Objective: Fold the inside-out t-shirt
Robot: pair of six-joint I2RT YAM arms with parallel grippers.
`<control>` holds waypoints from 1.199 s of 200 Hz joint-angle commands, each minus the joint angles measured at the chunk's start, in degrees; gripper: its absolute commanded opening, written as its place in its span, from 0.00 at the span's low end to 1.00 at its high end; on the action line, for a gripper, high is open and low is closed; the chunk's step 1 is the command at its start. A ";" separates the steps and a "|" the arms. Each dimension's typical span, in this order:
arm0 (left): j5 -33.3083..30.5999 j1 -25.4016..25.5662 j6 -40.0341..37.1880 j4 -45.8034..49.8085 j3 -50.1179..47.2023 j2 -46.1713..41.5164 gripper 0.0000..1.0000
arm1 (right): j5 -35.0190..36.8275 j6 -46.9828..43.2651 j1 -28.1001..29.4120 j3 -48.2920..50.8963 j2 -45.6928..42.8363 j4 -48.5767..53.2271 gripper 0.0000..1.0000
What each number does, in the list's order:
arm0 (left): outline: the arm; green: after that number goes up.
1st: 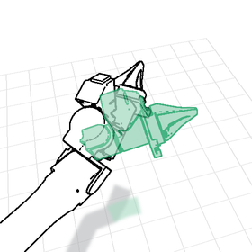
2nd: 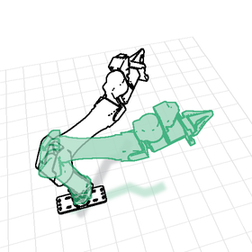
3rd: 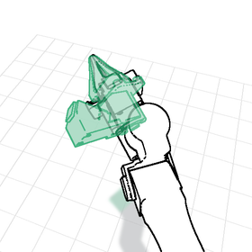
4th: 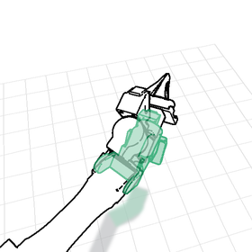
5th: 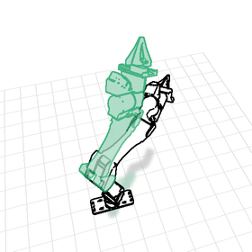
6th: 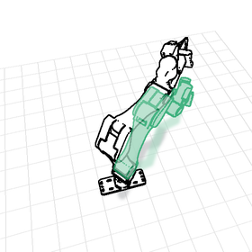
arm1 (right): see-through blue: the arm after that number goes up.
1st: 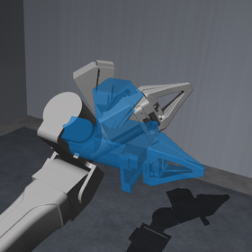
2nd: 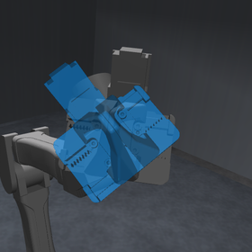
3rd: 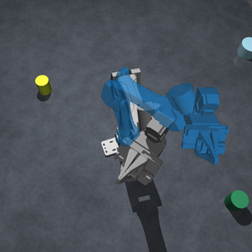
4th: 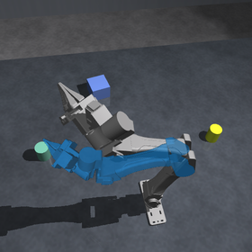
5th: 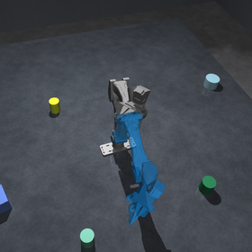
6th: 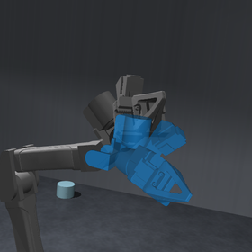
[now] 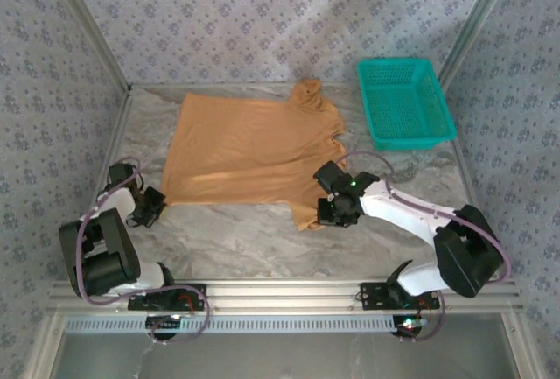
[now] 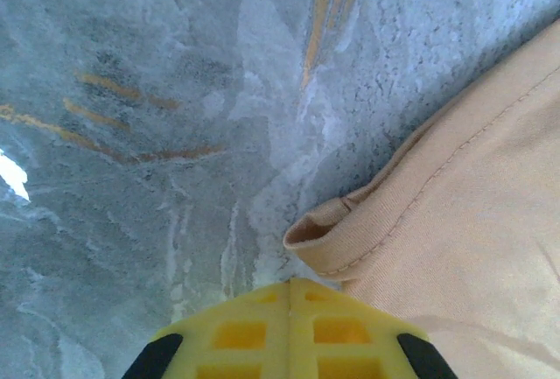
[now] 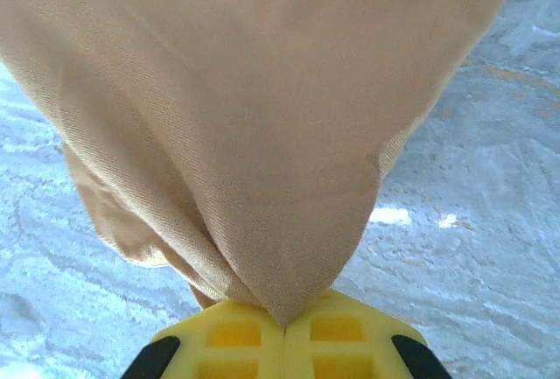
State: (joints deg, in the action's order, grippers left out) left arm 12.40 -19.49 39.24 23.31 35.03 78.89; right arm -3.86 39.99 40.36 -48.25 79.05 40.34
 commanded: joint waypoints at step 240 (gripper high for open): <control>0.94 1.74 -0.44 2.56 3.73 -5.28 0.00 | -3.23 -2.52 -3.70 4.97 -17.14 13.57 0.00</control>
State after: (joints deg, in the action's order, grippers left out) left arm 11.00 -18.65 39.22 23.03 39.97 81.91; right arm -7.29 37.45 37.08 -45.30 67.96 46.17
